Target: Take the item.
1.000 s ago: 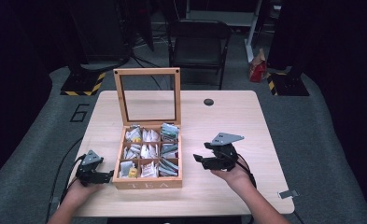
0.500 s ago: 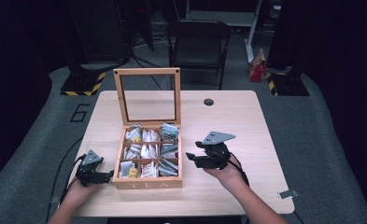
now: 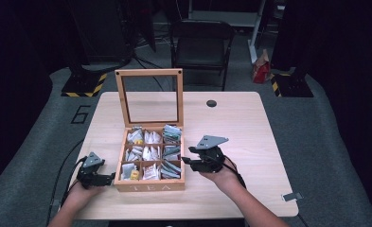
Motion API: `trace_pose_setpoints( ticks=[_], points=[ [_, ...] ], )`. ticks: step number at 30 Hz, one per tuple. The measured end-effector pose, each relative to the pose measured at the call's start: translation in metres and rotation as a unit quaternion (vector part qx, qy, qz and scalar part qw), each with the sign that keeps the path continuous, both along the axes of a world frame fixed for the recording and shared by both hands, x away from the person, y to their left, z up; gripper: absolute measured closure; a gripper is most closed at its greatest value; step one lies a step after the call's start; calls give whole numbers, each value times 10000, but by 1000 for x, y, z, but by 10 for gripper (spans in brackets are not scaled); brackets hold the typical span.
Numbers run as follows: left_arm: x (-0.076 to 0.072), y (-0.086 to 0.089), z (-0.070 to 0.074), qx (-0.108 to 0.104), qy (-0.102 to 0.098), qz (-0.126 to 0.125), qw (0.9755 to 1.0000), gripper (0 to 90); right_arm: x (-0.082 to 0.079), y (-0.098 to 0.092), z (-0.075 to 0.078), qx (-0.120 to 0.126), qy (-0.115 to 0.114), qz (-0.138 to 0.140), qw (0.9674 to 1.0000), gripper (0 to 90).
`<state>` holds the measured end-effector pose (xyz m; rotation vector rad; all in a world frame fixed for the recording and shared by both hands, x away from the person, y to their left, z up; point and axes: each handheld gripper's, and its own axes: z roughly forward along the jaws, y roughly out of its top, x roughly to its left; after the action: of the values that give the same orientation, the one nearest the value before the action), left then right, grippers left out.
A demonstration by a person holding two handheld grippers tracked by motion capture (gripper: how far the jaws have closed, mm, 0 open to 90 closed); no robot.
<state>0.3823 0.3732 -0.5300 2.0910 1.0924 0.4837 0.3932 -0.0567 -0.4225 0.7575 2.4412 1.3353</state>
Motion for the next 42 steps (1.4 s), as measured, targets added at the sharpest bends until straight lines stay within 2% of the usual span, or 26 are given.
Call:
trace_pose_setpoints(
  ticks=[9,11,16,34,42],
  points=[
    [0,0,0,9,3,-10,10000,139,1,10,-10,-23,141,210,9997,526],
    [0,0,0,9,3,-12,10000,140,1,13,-11,2,212,300,9993,563],
    [0,0,0,9,3,-11,10000,139,0,18,-13,-72,179,432,9989,598],
    [0,0,0,6,4,-16,10000,139,0,32,-28,-134,354,644,9972,666],
    [0,0,0,-6,5,-16,10000,139,1,38,-33,-218,411,707,9964,729]
  ],
)
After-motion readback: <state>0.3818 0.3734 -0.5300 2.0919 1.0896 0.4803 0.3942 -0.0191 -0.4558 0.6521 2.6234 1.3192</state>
